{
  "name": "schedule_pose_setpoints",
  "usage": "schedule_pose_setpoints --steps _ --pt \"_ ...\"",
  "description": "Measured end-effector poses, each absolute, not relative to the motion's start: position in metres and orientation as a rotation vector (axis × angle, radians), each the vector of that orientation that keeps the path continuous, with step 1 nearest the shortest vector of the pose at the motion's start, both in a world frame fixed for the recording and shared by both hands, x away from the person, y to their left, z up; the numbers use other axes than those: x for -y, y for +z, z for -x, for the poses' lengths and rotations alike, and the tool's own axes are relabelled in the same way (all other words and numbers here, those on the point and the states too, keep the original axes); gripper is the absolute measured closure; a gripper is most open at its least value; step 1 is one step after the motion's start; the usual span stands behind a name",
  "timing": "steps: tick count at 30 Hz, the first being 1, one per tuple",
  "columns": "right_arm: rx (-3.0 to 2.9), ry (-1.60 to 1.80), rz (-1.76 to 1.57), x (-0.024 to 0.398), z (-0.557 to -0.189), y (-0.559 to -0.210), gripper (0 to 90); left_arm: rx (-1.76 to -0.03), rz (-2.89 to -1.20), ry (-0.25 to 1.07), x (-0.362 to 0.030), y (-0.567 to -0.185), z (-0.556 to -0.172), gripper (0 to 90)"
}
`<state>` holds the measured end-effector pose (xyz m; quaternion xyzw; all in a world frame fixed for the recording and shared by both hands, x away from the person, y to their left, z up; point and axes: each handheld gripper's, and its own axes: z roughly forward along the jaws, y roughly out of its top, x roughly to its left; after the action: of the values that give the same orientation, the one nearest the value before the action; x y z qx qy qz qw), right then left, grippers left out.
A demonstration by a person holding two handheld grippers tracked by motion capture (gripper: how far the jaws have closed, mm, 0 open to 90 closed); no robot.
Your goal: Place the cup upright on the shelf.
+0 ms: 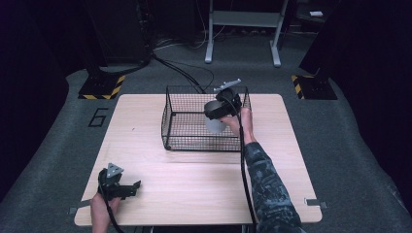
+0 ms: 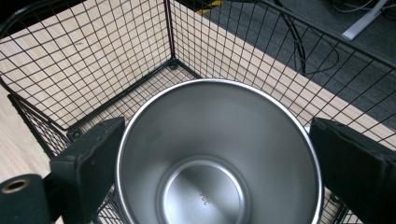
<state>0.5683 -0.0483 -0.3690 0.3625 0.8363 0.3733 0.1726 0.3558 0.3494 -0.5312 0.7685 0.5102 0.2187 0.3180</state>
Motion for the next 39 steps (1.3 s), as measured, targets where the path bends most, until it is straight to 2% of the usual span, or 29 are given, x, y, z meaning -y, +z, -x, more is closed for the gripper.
schedule_pose_setpoints --steps 39 --pt "-2.429 0.983 -1.114 0.036 -0.585 -0.412 5.9 -1.338 -2.008 0.596 -0.349 -0.532 -0.356 0.3"
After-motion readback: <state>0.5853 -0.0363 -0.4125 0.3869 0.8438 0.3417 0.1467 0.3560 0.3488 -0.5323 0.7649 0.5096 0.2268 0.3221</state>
